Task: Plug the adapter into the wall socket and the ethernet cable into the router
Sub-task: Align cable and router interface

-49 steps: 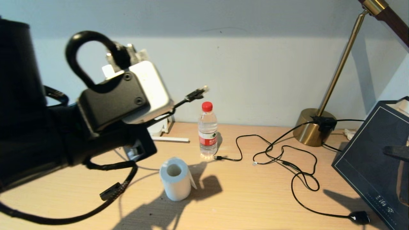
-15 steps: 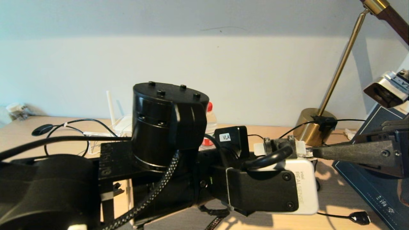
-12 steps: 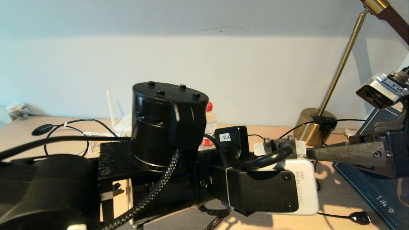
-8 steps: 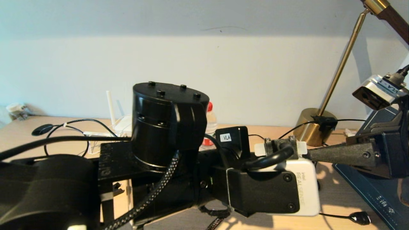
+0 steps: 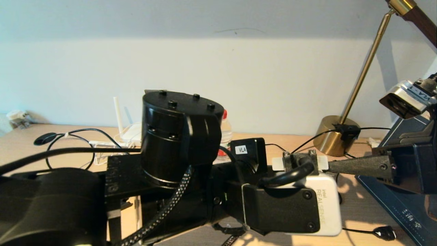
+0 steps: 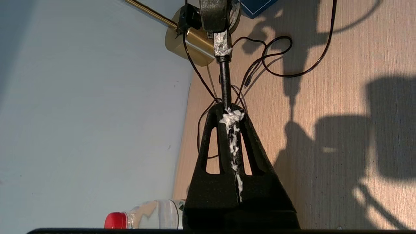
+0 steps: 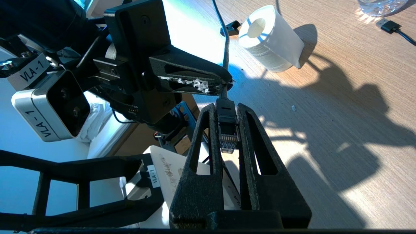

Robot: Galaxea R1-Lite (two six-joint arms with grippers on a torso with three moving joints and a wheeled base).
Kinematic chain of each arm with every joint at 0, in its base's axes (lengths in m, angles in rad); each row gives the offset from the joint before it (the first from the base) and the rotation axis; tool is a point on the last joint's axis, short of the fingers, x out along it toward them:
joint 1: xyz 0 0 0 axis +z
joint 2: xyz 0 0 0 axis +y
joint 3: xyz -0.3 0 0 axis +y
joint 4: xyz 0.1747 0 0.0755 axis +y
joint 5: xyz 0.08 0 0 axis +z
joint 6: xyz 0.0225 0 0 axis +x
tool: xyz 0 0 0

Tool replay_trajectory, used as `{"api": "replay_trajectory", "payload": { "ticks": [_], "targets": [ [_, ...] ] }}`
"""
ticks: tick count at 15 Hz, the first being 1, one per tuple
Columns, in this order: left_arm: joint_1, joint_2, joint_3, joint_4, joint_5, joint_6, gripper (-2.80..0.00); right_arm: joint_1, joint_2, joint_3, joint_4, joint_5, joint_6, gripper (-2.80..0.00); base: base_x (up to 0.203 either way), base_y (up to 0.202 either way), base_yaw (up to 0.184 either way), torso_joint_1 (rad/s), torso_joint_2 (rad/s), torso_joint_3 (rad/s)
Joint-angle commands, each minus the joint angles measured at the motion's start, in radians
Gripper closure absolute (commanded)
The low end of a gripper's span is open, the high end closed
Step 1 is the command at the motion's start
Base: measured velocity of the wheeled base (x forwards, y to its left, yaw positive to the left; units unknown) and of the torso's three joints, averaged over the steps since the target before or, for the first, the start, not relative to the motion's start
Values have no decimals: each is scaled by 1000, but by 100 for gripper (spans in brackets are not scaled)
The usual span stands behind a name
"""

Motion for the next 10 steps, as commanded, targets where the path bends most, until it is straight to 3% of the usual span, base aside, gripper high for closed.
{"api": "replay_trajectory", "payload": {
  "ticks": [1, 5, 6, 10],
  "targets": [
    [-2, -3, 4, -2, 1, 5, 0, 1, -11, 4, 0, 6, 2, 0, 0, 0, 0, 0, 0, 0],
    [-5, -5, 15, -4, 1, 5, 0, 1, -12, 6, 0, -6, 3, 0, 0, 0, 0, 0, 0, 0],
    [-3, -6, 17, -4, 1, 5, -280, 1, -12, 7, 0, -6, 3, 0, 0, 0, 0, 0, 0, 0],
    [-1, -38, 25, -2, 10, 7, -280, -1, -23, 24, 3, -18, 20, 0, 0, 0, 0, 0, 0, 0]
  ]
}}
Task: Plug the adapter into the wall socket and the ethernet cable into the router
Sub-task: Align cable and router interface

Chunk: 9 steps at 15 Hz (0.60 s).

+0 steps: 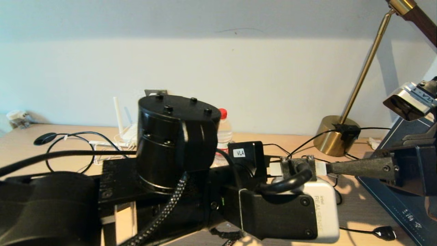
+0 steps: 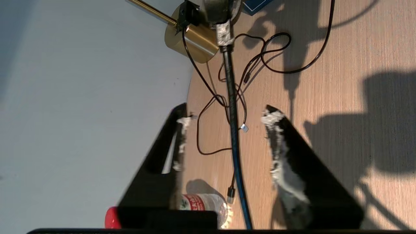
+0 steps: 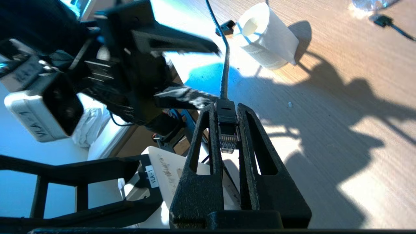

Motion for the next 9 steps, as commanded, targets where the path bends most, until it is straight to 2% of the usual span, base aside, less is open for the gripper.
{"api": "replay_trajectory", "payload": {
  "ticks": [1, 3, 5, 6, 7, 9],
  "targets": [
    [12, -44, 13, -2, 4, 9, -280, 0, -14, 11, 1, -11, 49, 0, 0, 0, 0, 0, 0, 0],
    [54, -63, 24, -49, 1, 35, -280, 1, -18, -7, -2, -19, 248, 0, 0, 0, 0, 0, 0, 0],
    [57, -55, 41, -167, -22, 50, -280, 7, -17, -56, -3, -17, 526, 0, 0, 0, 0, 0, 0, 0],
    [56, -50, 66, -221, -58, 58, -280, 11, -13, -82, -3, -13, 646, 0, 0, 0, 0, 0, 0, 0],
    [56, -47, 102, -264, -90, 81, -280, 13, -9, -108, -2, 2, 740, 0, 0, 0, 0, 0, 0, 0],
    [56, -44, 143, -341, -114, 137, -280, 13, -5, -137, -3, 38, 863, 0, 0, 0, 0, 0, 0, 0]
  ]
}}
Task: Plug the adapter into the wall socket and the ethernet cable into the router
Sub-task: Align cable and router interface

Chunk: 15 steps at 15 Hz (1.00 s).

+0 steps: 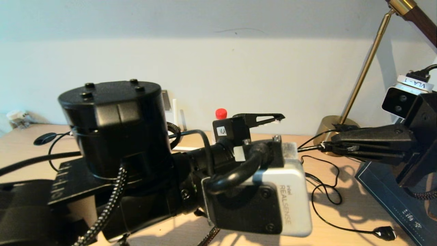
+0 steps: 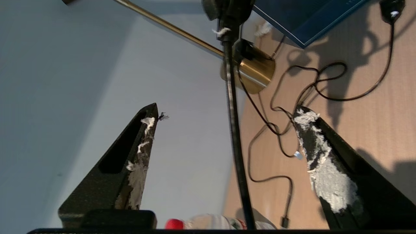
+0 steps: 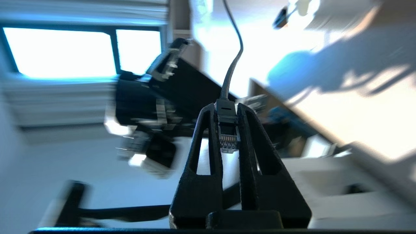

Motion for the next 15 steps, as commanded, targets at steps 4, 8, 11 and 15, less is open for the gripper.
{"api": "replay_trajectory", "payload": {
  "ticks": [4, 8, 11, 15],
  "targets": [
    [54, 64, 21, -220, -132, 33, -280, 0, 131, -125, 3, 86, 314, 0, 0, 0, 0, 0, 0, 0],
    [207, 117, -26, -278, -364, 19, -280, 0, 238, -228, 10, 155, 362, 0, 0, 0, 0, 0, 0, 0],
    [320, 125, -32, -298, -551, 15, -280, 1, 316, -384, 101, 161, 362, 0, 0, 0, 0, 0, 0, 0],
    [320, 173, -84, -370, -595, 14, -280, 3, 368, -439, 157, 232, 356, 0, 0, 0, 0, 0, 0, 0]
  ]
}}
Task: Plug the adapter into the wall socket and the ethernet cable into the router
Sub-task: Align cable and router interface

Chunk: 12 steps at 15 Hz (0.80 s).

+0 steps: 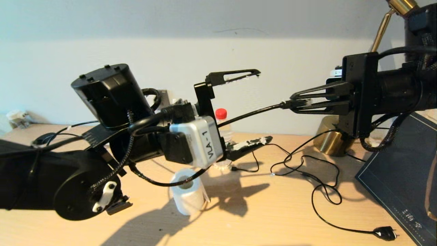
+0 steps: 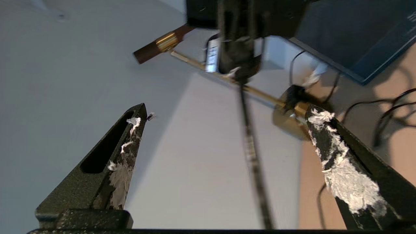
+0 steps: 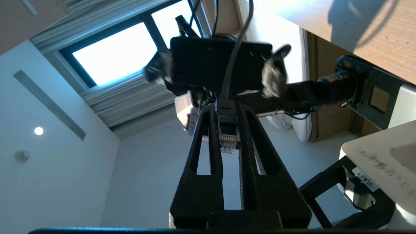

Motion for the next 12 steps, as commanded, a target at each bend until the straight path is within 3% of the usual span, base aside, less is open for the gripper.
{"api": "replay_trajectory", "payload": {
  "ticks": [1, 12],
  "targets": [
    [2, 45, -59, -11, -31, 8, -280, 2, 29, -5, 2, 18, 5, 0, 0, 0, 0, 0, 0, 0],
    [-30, 79, -75, -13, -48, 22, -280, 8, 26, 3, 1, 98, 1, 0, 0, 0, 0, 0, 0, 0]
  ]
}}
